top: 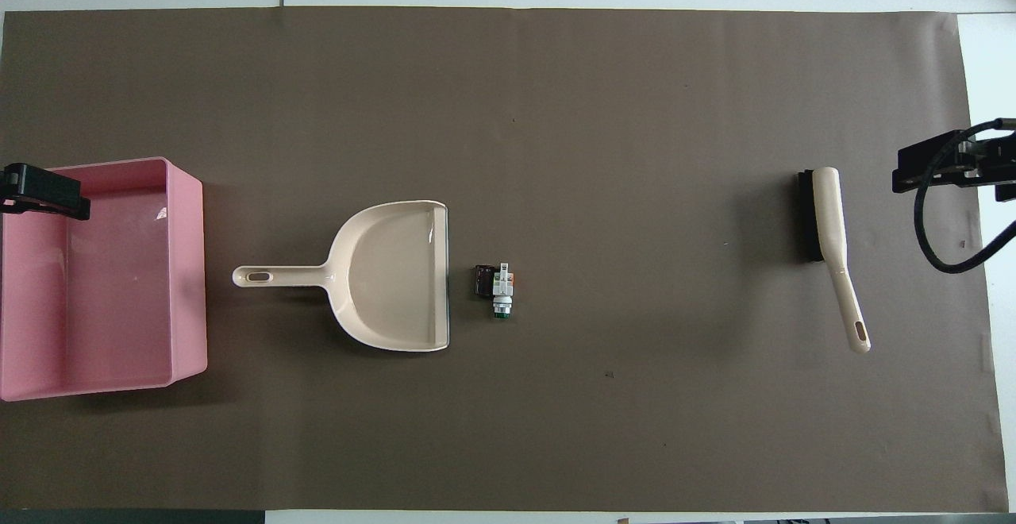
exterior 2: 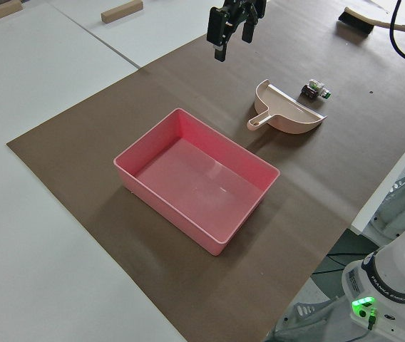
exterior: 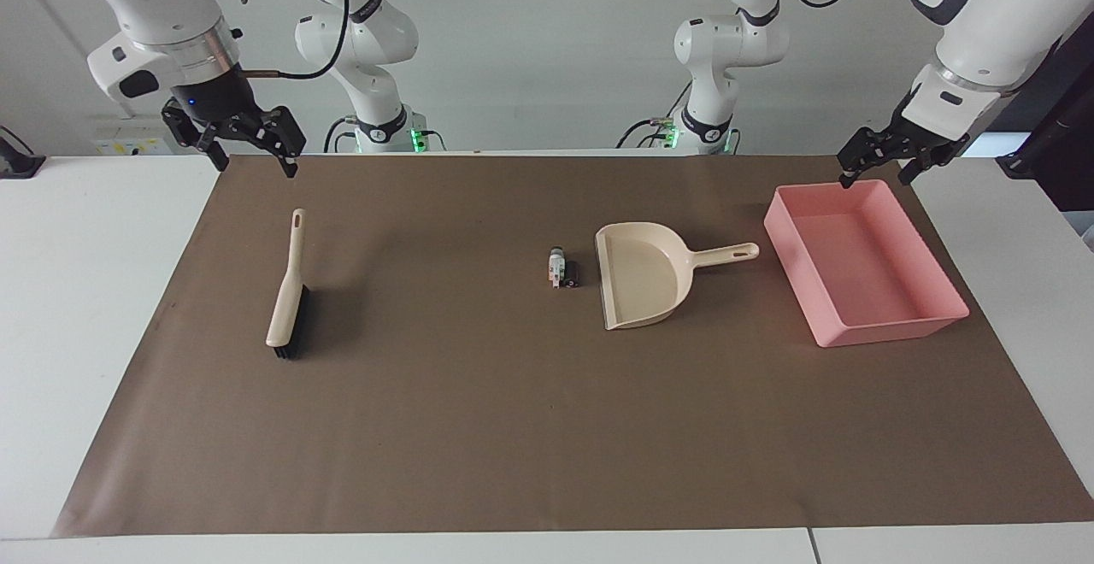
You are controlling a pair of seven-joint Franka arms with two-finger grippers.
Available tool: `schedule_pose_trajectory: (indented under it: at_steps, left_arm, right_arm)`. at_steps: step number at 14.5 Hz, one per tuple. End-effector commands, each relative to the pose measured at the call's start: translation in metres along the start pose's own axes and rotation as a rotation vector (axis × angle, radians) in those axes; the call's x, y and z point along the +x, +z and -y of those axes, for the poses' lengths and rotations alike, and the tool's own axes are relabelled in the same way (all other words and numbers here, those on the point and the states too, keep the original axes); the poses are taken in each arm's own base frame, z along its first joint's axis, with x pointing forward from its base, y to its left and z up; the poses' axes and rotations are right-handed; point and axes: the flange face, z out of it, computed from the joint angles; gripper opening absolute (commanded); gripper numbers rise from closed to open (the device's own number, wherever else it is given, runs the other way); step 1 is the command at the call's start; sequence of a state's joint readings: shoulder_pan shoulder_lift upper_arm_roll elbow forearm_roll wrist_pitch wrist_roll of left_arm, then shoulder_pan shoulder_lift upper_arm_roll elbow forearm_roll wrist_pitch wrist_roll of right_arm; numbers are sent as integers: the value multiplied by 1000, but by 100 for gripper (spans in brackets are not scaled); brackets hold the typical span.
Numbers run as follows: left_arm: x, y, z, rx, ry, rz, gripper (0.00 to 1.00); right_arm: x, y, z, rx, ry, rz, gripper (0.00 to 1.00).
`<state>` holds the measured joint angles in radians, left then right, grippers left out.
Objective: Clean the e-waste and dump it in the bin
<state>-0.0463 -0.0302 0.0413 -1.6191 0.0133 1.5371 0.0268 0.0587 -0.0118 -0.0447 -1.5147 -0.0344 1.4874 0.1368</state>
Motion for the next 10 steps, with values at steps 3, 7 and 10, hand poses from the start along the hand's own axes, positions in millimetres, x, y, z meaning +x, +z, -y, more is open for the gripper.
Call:
schedule_pose_trajectory:
  at_steps: [3,7,10]
  left_arm:
    - [2,-1,0,15,-2,-2,99]
    - [8,-4,-1,18,67,-54,99]
    - [9,1,-6,21,259,-61,98]
  right_arm:
    - [-13,22,-11,13,21,42,100]
    - [-42,77,-36,21,45,37,100]
    - [-66,144,-53,30,-4,-8,100]
